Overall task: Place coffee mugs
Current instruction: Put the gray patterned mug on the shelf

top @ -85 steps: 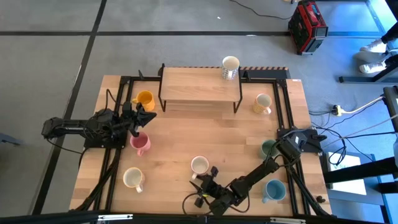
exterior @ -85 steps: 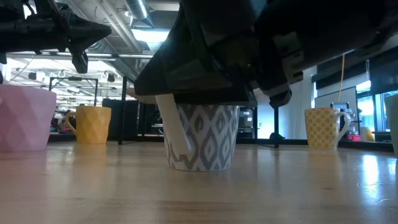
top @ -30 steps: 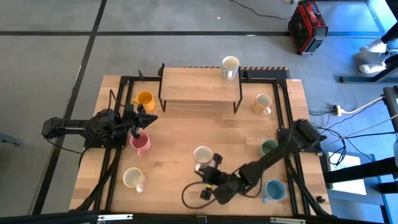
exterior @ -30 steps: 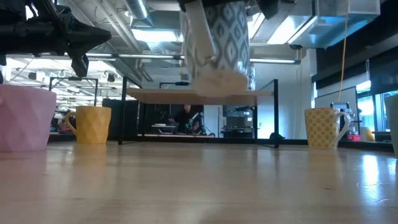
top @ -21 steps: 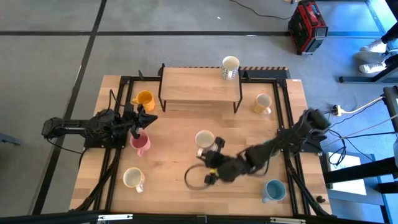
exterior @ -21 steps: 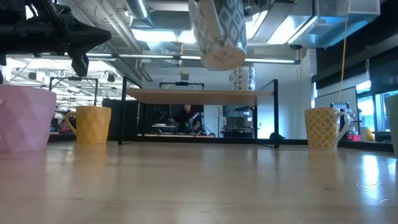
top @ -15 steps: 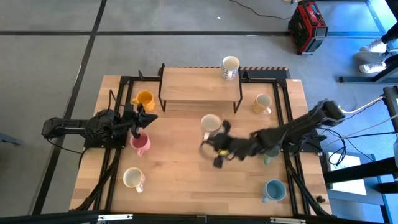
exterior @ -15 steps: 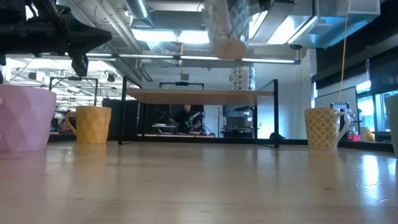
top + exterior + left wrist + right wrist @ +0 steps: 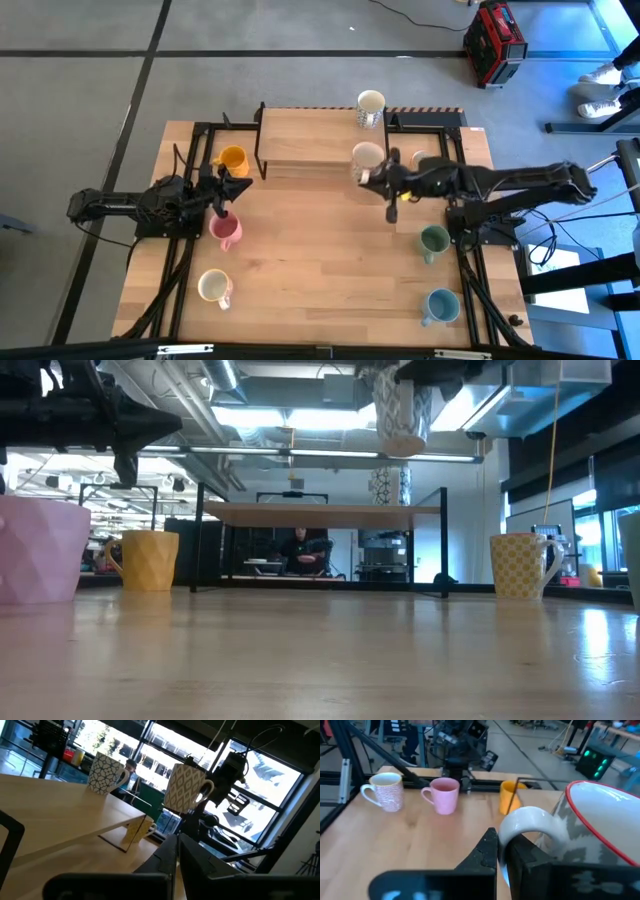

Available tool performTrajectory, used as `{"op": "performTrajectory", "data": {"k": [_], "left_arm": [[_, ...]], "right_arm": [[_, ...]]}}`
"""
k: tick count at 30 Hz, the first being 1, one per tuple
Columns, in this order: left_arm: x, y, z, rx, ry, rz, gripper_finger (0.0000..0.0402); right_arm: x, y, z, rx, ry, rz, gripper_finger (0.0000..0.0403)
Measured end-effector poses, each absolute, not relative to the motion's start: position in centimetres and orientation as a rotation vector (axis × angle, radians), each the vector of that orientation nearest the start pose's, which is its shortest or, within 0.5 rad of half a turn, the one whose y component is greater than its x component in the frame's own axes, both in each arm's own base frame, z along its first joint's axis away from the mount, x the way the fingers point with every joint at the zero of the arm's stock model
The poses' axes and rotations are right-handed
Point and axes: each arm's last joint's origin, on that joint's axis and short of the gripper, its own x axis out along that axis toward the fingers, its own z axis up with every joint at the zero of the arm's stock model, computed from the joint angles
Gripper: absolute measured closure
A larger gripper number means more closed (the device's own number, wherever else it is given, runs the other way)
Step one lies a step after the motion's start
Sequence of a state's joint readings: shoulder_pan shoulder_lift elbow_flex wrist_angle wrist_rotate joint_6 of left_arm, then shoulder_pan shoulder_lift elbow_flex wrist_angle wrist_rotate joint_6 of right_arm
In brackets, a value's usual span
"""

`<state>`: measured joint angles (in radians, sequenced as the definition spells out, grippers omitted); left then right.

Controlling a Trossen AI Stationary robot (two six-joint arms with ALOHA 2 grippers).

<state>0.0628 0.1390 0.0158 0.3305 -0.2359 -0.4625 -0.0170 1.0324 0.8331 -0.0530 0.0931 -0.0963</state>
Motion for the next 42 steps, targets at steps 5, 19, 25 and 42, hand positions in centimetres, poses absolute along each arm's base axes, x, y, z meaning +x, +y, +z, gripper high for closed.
{"op": "performTrajectory", "data": {"k": [5, 19, 25, 42], "left_arm": [[10.2, 1.4, 19.0, -0.485, -0.29, 0.279, 0.0388], [10.1, 1.5, 19.1, -0.488, -0.305, 0.301, 0.0388], [10.1, 1.5, 19.1, -0.489, -0.309, 0.304, 0.0388], [10.1, 1.5, 19.1, -0.49, -0.311, 0.307, 0.0388]], "right_arm": [[22.6, -3.3, 31.4, -0.145, 0.268, -0.094, 0.0403], [21.6, -8.5, 30.5, -0.163, 0.325, -0.098, 0.0403], [22.1, -9.8, 29.4, -0.166, 0.369, -0.089, 0.0403], [21.6, -10.6, 26.4, -0.139, 0.363, -0.082, 0.0403]]}}
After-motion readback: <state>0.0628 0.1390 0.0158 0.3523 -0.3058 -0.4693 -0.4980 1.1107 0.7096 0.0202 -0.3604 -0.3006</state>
